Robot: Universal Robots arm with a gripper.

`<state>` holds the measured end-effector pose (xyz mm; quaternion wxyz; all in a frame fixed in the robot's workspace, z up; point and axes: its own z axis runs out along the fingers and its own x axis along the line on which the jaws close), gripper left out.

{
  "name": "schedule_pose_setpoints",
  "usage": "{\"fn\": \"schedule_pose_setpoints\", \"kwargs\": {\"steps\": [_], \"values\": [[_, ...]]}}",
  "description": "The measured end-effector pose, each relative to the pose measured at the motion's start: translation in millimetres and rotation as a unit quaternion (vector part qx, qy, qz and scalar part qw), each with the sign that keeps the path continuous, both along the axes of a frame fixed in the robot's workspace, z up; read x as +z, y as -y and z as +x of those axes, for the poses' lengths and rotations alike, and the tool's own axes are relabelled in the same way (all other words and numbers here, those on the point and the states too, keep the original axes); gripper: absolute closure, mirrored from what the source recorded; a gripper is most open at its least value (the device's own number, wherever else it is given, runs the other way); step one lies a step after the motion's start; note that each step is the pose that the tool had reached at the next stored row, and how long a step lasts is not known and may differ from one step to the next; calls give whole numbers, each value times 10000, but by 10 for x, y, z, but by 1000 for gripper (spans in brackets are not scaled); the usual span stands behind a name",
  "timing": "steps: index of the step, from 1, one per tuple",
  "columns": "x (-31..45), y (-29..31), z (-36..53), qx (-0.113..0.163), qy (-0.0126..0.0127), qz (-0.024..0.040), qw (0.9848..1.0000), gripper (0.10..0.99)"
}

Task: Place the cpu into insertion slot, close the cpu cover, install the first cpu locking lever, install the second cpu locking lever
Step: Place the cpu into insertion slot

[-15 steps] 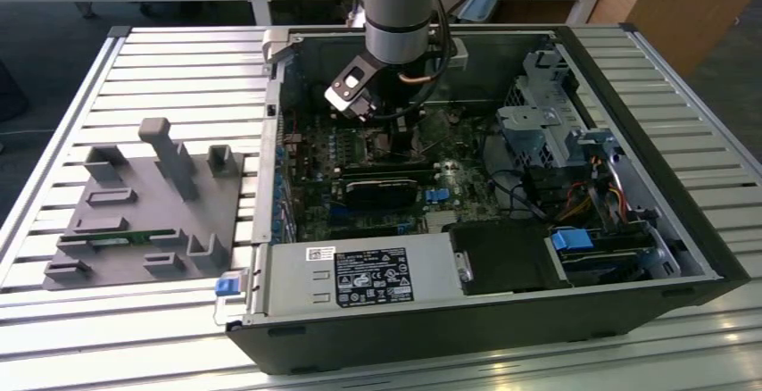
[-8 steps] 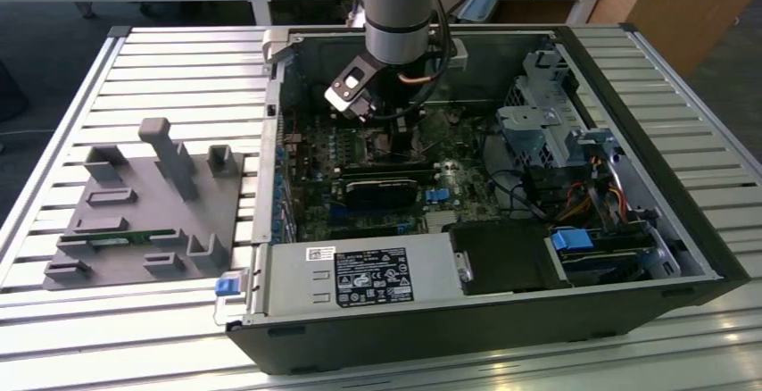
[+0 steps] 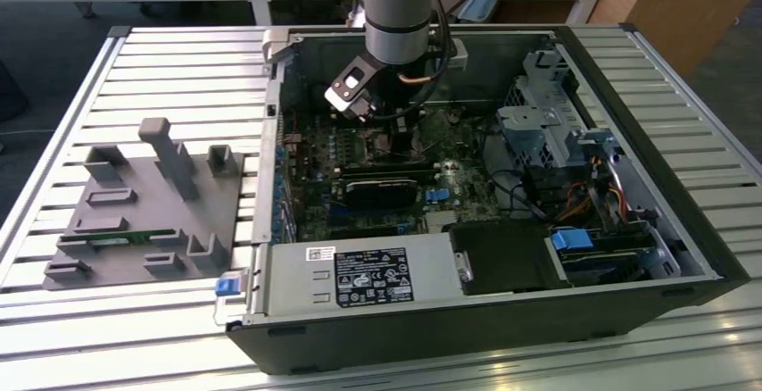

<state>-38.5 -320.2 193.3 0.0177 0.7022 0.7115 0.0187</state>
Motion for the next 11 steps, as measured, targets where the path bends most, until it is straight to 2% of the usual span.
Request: {"fn": "schedule_pose_setpoints", "kwargs": {"steps": [11], "values": [[-3,-16,1,0,0,0,10000,541]]}}
